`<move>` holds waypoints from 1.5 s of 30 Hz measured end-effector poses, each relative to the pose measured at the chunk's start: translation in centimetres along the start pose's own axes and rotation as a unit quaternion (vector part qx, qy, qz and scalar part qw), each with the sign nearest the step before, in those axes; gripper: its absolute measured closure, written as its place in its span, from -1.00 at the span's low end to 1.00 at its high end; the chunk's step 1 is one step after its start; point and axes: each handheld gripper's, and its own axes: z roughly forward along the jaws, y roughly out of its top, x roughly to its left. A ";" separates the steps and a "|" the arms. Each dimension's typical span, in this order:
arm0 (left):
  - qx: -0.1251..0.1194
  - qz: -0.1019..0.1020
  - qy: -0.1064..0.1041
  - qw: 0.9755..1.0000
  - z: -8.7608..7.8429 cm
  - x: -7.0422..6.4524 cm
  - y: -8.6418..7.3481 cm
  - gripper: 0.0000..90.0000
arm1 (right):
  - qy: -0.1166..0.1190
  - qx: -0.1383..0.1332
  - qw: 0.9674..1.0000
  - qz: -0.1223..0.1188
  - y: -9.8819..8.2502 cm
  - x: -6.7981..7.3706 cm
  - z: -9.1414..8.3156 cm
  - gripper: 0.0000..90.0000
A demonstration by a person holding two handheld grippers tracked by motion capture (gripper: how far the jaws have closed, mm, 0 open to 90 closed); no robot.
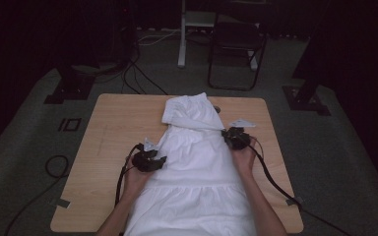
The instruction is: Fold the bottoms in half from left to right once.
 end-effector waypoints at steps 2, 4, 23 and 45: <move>0.004 -0.006 -0.008 1.000 0.2 0.1 -0.2 0.14 | -0.008 0.011 1.000 0.020 -0.3 -1.8 0.2 0.92; 0.003 -0.007 -0.007 1.000 0.3 0.2 0.0 0.12 | -0.005 0.033 0.999 0.032 -1.4 -3.1 1.2 0.88; -0.010 -0.017 -0.003 1.000 4.9 2.2 4.0 0.89 | 0.012 0.058 0.997 0.051 -4.3 -3.5 3.2 0.92; -0.005 0.020 -0.050 0.999 -3.6 -2.5 -4.8 0.90 | 0.092 0.088 0.992 -0.004 -11.7 2.6 -7.8 0.96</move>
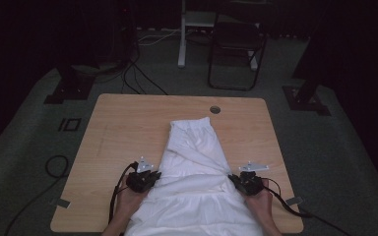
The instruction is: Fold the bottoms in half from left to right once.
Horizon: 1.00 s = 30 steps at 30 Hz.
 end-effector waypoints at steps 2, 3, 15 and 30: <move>-0.003 -0.002 -0.007 1.000 0.3 0.3 0.2 0.88 | 0.004 0.004 1.000 -0.001 0.1 -0.1 -0.3 0.86; -0.004 -0.007 -0.009 1.000 0.4 0.4 0.3 0.87 | 0.004 -0.004 1.000 -0.007 0.2 -0.3 -0.4 0.72; -0.011 -0.005 -0.006 1.000 0.8 0.6 0.5 0.82 | 0.032 -0.052 0.996 -0.067 8.1 1.4 2.3 -0.18; -0.015 -0.005 -0.001 1.000 0.8 0.4 0.3 0.82 | -0.026 -0.043 0.998 0.030 11.4 -4.8 6.9 0.95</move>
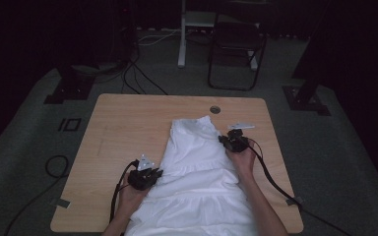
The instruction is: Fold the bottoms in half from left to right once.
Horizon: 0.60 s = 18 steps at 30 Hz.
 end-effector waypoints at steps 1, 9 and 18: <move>0.000 -0.001 0.001 1.000 0.0 0.0 0.0 0.81 | -0.001 0.009 1.000 0.004 -0.3 -0.4 0.3 0.94; -0.015 -0.003 0.023 1.000 -0.6 1.3 2.4 0.33 | -0.004 0.034 0.999 -0.002 -1.6 -0.5 1.9 0.70; -0.014 -0.020 0.028 0.999 5.4 2.8 9.3 -0.01 | -0.026 0.029 0.999 -0.019 -1.8 0.2 1.9 0.69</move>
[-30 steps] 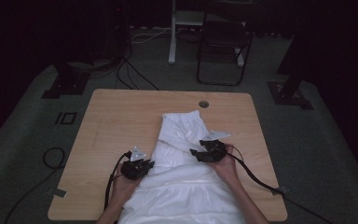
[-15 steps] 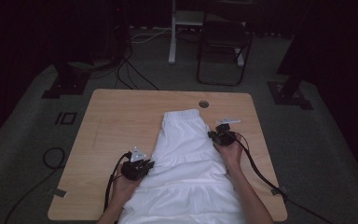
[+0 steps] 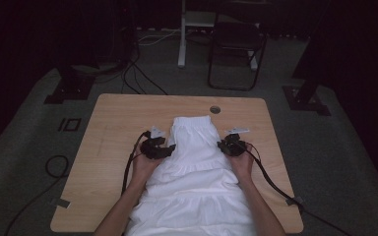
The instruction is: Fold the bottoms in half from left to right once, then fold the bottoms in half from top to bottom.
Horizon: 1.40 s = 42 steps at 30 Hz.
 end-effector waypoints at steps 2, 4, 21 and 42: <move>0.021 -0.002 0.007 1.000 1.7 0.2 -0.2 0.03 | -0.002 -0.002 1.000 -0.002 -0.1 0.1 0.0 0.70; 0.032 0.005 0.009 0.999 2.6 0.2 -1.1 0.28 | -0.006 -0.003 1.000 0.002 -0.2 0.1 -0.1 0.73; 0.029 0.011 -0.010 0.999 -1.3 -2.2 -4.9 0.74 | 0.011 -0.012 1.000 -0.007 -3.8 2.3 -3.3 0.84; 0.031 -0.018 0.000 0.999 4.2 0.7 0.2 -0.17 | 0.027 -0.014 0.999 0.014 -3.9 1.8 -3.4 0.84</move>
